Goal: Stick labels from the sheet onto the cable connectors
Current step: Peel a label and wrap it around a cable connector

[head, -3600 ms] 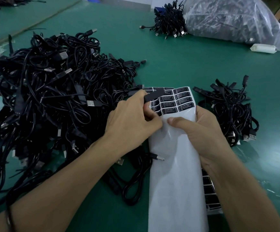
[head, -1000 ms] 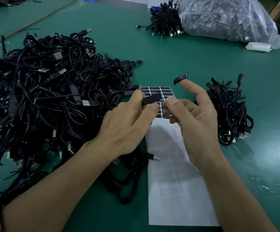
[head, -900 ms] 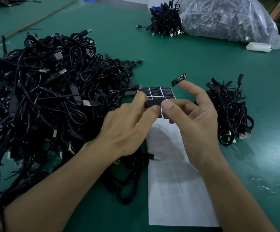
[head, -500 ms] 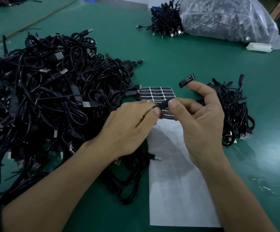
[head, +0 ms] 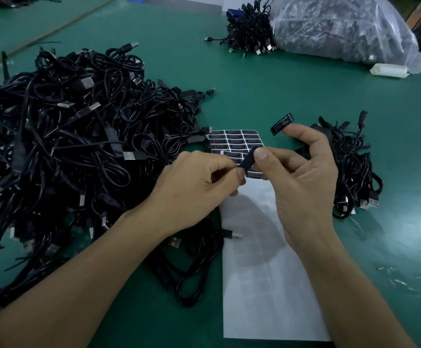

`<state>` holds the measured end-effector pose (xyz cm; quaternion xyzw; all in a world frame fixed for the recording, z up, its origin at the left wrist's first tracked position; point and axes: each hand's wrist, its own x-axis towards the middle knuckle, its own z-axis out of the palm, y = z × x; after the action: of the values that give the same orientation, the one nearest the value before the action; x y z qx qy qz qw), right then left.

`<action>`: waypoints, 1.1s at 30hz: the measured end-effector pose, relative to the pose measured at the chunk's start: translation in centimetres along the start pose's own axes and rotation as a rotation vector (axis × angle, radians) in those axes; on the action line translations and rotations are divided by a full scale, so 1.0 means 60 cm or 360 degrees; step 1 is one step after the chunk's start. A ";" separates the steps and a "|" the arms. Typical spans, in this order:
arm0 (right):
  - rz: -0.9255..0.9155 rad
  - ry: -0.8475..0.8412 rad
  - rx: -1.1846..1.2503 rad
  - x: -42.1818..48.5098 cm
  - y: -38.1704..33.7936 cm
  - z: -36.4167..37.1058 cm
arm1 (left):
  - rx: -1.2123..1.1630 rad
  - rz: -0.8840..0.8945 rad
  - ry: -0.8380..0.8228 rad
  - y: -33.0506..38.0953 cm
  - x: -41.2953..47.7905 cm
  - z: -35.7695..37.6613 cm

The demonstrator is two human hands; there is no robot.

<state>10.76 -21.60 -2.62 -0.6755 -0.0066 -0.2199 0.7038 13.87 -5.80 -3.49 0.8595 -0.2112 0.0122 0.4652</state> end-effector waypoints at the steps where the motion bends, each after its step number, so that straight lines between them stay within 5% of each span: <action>1: -0.0003 0.0044 -0.0016 0.000 -0.001 0.000 | -0.0049 -0.0022 0.0011 0.000 0.001 0.000; 5: 0.0083 0.0152 0.0018 0.000 -0.007 -0.002 | -0.0139 -0.0077 0.0056 -0.001 0.004 0.003; 12: 0.0412 -0.0038 0.0065 -0.007 -0.006 0.007 | -0.0138 -0.0086 0.0067 -0.003 0.004 0.004; 33: 0.0284 -0.0072 0.0069 -0.009 -0.001 0.014 | -0.0274 -0.0014 0.0069 -0.009 0.004 0.004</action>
<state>10.46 -20.65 -2.65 -0.6628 0.0329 -0.1407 0.7347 14.25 -5.78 -4.01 0.8169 -0.1976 0.0106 0.5418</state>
